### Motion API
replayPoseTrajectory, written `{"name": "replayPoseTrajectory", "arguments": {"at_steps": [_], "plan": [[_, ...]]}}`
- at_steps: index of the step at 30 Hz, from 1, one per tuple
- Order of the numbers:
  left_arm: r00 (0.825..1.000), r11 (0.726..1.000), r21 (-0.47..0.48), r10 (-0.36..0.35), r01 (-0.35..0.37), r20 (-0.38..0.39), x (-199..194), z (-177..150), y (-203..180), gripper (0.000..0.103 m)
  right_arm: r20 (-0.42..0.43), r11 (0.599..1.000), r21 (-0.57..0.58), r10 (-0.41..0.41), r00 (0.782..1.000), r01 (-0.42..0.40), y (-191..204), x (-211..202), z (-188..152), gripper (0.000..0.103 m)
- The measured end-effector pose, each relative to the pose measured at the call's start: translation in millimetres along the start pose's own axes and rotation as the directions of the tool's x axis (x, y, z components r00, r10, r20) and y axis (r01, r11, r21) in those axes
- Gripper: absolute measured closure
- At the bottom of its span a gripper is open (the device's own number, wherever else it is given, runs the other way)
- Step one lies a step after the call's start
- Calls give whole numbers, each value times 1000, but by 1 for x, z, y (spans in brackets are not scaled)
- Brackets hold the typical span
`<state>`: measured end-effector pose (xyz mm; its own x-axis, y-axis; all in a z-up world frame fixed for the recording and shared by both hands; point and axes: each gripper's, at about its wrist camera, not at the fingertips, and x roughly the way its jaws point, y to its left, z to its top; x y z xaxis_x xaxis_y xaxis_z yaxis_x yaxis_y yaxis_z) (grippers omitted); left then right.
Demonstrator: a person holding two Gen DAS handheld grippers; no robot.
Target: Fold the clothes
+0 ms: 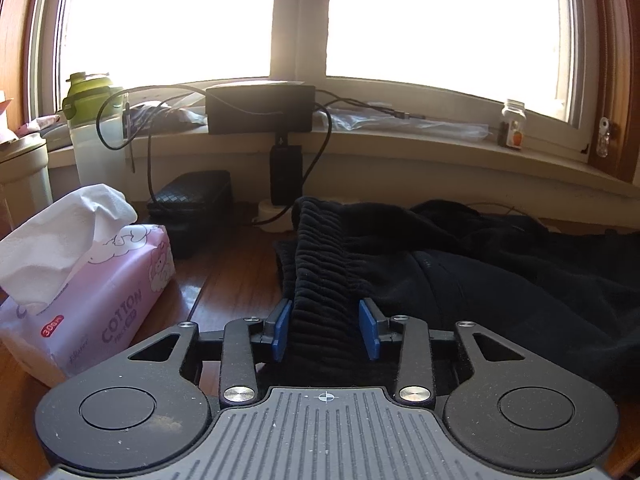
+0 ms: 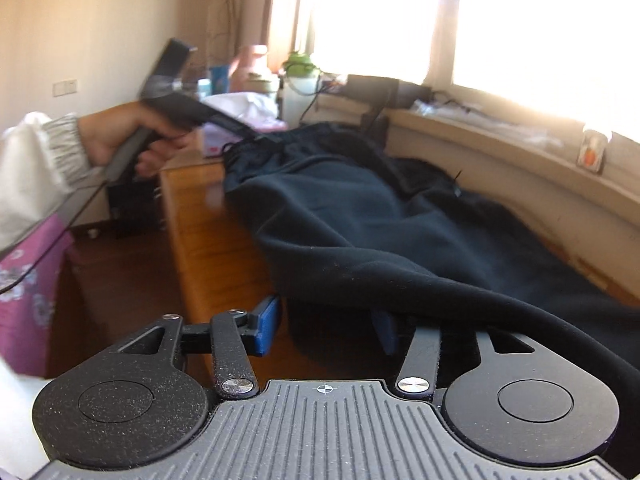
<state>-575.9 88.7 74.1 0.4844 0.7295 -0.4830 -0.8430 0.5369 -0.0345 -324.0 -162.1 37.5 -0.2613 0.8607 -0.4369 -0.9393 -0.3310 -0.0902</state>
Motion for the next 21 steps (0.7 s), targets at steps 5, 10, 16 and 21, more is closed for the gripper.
{"name": "replayPoseTrajectory", "arguments": {"at_steps": [5, 10, 16, 21], "plan": [[1000, 1000, 1, -5, 5, 13, -16, -15, -2, 51, 128, 1000, -5, -24, 992, 24, -3, -17, 1, 54], [1000, 1000, -2, -8, 8, 8, -16, -16, -4, 47, 129, 999, -20, -37, 991, 40, -8, -13, -1, 50], [1000, 1000, 17, 11, -11, 9, -12, -15, -11, 49, 7, 995, -99, -30, 1000, 31, -1, 9, 1, 46], [998, 999, 5, 48, -48, 34, -15, -13, -8, 85, -38, 997, -51, 64, 997, -66, -6, 5, 9, 94]]}}
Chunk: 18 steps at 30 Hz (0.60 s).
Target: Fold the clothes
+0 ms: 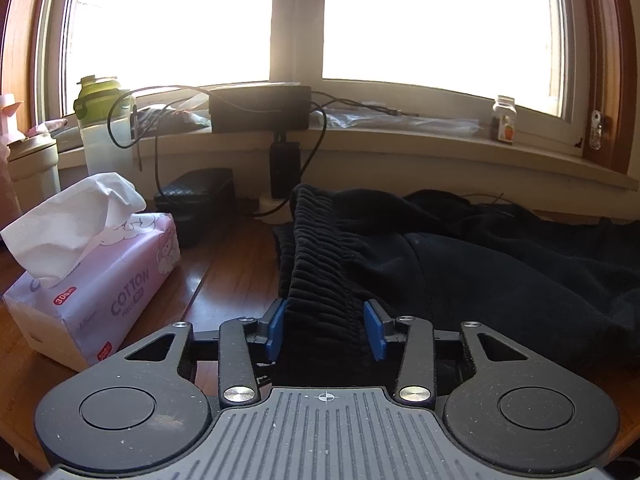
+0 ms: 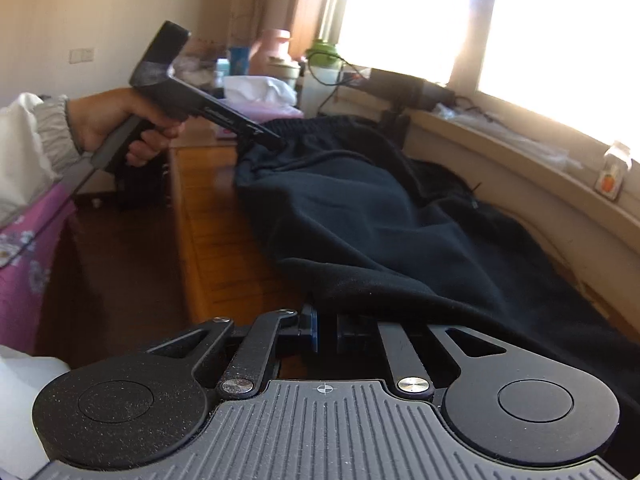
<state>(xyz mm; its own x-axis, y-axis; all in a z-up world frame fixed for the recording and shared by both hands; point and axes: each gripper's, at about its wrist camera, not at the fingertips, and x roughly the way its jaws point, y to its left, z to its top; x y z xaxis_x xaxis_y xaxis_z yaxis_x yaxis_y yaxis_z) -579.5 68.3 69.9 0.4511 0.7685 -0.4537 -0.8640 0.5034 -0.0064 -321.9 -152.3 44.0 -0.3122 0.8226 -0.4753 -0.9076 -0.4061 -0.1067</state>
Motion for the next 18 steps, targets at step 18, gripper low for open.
{"name": "replayPoseTrajectory", "arguments": {"at_steps": [18], "plan": [[985, 985, 27, 168, -169, 28, -32, 19, 11, 57, -15, 983, 170, 74, 997, -71, 9, -35, -11, 75]]}}
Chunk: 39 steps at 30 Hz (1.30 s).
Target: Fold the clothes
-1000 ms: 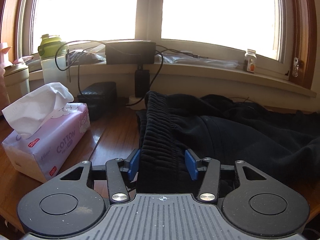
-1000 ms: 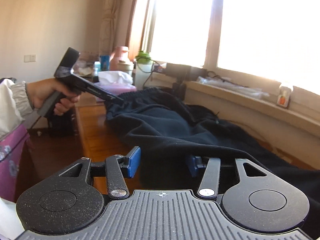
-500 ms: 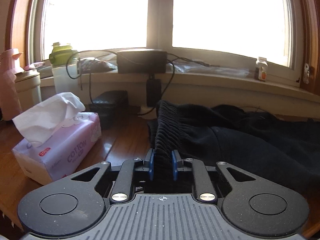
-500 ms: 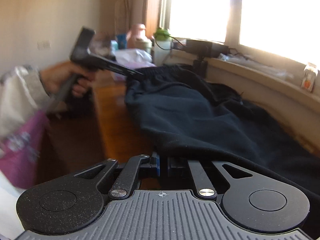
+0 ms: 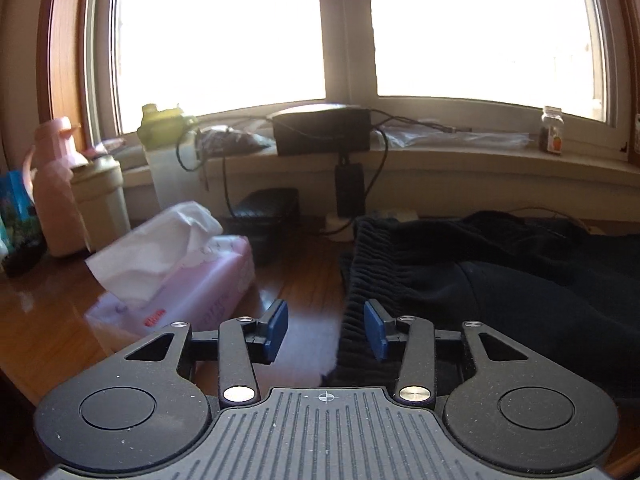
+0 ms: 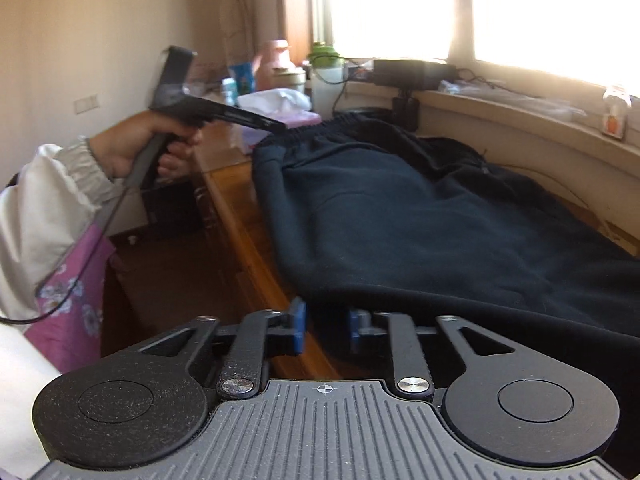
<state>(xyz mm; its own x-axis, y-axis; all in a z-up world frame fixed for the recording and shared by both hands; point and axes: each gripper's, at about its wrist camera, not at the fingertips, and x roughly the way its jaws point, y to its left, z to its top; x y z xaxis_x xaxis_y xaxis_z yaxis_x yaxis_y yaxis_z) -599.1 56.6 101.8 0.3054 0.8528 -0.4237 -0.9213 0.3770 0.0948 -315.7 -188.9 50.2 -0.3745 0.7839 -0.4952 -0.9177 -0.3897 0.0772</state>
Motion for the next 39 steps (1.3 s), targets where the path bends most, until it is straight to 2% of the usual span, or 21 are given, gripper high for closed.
{"name": "replayPoseTrajectory", "arguments": {"at_steps": [1, 2, 4, 7, 11, 17, 20, 22, 25, 28, 32, 35, 37, 39], "plan": [[1000, 1000, -3, -9, 9, 15, -3, 5, -1, 55, 7, 1000, 10, -9, 1000, 9, -1, 0, -1, 77], [999, 1000, -8, -29, 29, 25, -5, 11, -2, 54, 11, 1000, 19, 0, 1000, -1, -1, 0, -3, 100], [997, 998, 1, -64, 64, 35, -5, 19, -10, 51, -6, 998, 24, 55, 998, -54, 0, 1, -5, 99], [995, 994, 48, -98, 96, 32, 2, 29, -35, 51, -31, 999, -28, 38, 999, -39, 12, 3, -7, 99], [982, 979, 95, -187, 183, 31, 19, 39, -74, 46, -38, 999, -16, 35, 999, -36, 10, 0, -10, 95], [938, 929, 140, -345, 343, -6, 54, 54, -134, 39, 11, 1000, -1, 18, 1000, -18, 0, -27, -7, 92], [914, 902, 149, -406, 404, -17, 74, 59, -165, 37, 41, 999, 32, -43, 998, 41, -17, -48, -11, 80], [901, 889, 155, -433, 431, -25, 86, 62, -186, 37, 56, 993, 63, -103, 993, 99, -34, -63, -16, 79], [874, 858, 173, -482, 484, -53, 102, 64, -215, 30, 76, 975, 112, -202, 976, 193, -60, -84, -27, 79], [860, 834, 211, -498, 509, -106, 120, 57, -240, 30, 84, 946, 145, -305, 949, 291, -84, -102, -38, 78], [871, 833, 257, -457, 490, -179, 139, 34, -250, 30, 82, 897, 182, -423, 902, 404, -113, -123, -54, 73], [875, 838, 253, -453, 483, -170, 139, 32, -247, 30, 78, 859, 238, -483, 872, 454, -135, -138, -68, 72], [881, 838, 271, -441, 473, -174, 139, 31, -250, 30, 75, 838, 277, -507, 859, 471, -152, -142, -75, 70], [882, 830, 298, -435, 471, -182, 138, 30, -255, 30, 69, 823, 312, -518, 852, 475, -167, -144, -79, 62]]}}
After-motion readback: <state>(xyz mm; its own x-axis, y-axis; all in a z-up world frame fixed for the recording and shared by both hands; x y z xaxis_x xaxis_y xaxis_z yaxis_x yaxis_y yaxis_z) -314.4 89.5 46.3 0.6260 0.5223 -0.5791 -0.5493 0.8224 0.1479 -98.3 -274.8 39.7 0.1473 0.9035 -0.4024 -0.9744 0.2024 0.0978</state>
